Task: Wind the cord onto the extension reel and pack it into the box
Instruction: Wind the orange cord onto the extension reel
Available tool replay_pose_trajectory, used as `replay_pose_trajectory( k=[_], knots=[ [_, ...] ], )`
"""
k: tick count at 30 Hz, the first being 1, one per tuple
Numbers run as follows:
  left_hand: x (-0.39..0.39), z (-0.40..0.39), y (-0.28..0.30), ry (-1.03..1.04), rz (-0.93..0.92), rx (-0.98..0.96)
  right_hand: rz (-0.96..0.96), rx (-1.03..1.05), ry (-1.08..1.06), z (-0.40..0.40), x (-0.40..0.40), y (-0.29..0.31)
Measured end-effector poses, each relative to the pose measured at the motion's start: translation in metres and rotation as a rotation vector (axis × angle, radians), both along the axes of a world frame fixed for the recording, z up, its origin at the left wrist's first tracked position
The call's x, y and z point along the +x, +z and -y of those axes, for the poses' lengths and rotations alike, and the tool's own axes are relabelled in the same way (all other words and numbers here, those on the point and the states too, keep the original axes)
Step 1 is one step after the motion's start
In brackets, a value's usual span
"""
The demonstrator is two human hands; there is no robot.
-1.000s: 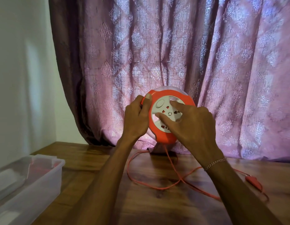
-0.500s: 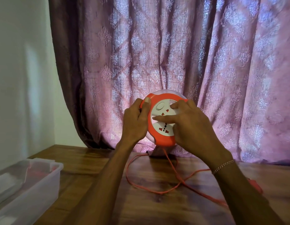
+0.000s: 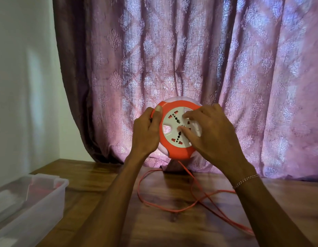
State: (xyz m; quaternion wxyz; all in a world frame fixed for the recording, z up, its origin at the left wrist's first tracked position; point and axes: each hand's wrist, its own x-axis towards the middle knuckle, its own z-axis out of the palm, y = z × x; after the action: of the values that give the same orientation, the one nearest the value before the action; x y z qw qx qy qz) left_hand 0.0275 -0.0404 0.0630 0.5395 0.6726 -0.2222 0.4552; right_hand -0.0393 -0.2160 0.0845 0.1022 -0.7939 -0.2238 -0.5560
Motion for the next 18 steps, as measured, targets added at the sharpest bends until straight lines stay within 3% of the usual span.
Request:
replay_pose_trajectory(
  k=[3, 5, 8, 12, 18],
  knots=[
    [0.001, -0.001, 0.000, -0.012, 0.008, -0.012, -0.148, -0.180, 0.069, 0.004, -0.003, 0.003],
    [0.003, -0.001, 0.000, -0.002, 0.014, 0.001, -0.295, -0.258, -0.014, 0.000, -0.006, 0.002],
    [0.004, 0.000, -0.001, 0.009, 0.012, 0.020, -0.280, -0.284, -0.110, -0.006, -0.007, 0.000],
    [0.003, 0.001, -0.002, 0.012, 0.032, 0.038, -0.151, -0.167, -0.124, -0.009, -0.006, -0.007],
    [0.003, 0.001, 0.000, 0.012, 0.030, 0.002, -0.112, 0.165, -0.182, -0.012, -0.003, -0.007]
  ],
)
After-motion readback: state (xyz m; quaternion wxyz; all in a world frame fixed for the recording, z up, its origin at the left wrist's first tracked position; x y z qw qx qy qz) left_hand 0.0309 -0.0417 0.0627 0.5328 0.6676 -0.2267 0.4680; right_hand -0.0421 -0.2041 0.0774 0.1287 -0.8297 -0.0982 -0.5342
